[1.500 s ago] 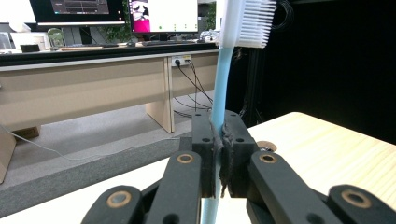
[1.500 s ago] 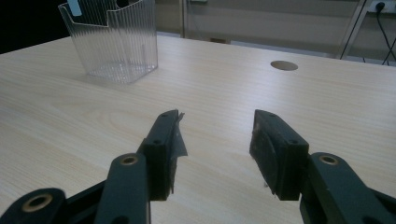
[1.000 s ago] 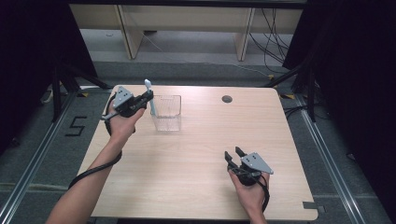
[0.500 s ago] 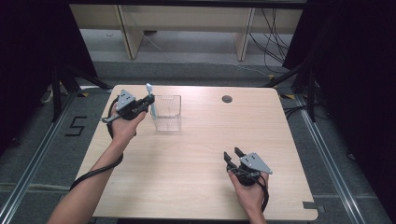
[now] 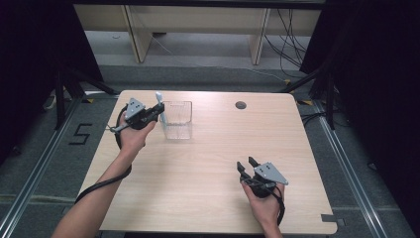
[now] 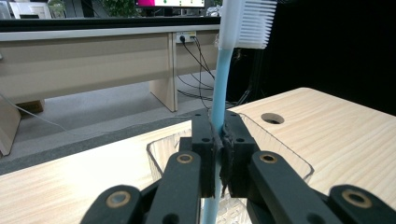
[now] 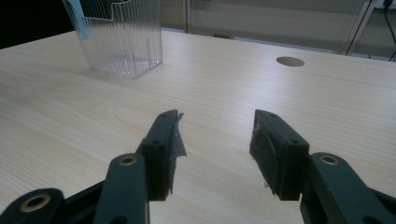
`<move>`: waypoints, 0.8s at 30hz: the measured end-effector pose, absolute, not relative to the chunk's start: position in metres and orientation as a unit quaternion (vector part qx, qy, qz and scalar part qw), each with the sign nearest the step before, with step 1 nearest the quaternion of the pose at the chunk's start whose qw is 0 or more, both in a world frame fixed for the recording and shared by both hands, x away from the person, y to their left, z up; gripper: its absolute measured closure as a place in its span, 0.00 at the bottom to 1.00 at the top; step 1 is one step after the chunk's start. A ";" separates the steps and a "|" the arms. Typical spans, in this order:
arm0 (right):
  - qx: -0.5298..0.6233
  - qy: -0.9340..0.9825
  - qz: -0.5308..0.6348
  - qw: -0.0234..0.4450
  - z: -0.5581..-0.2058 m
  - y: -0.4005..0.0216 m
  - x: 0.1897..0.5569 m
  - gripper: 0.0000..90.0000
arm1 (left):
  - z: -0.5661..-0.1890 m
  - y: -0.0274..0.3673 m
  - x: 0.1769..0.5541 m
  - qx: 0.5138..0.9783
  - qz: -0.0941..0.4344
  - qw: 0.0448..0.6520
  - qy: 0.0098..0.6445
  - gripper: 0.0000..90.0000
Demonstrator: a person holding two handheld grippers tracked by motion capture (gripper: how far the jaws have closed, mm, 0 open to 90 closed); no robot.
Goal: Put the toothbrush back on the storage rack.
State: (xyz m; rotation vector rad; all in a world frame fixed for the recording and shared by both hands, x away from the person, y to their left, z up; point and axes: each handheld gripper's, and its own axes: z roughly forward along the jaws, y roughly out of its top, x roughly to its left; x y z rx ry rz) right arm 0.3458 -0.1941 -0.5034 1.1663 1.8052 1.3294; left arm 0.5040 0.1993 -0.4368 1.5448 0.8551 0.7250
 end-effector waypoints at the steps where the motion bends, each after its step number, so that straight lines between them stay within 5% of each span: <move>1: 0.441 0.681 0.500 0.303 -0.503 -0.194 0.346 0.58 | -0.438 0.199 0.504 0.661 0.310 0.578 0.366 0.94; 24: 0.439 0.687 0.494 0.303 -0.505 -0.194 0.346 0.57 | -0.450 0.200 0.504 0.675 0.310 0.559 0.370 0.93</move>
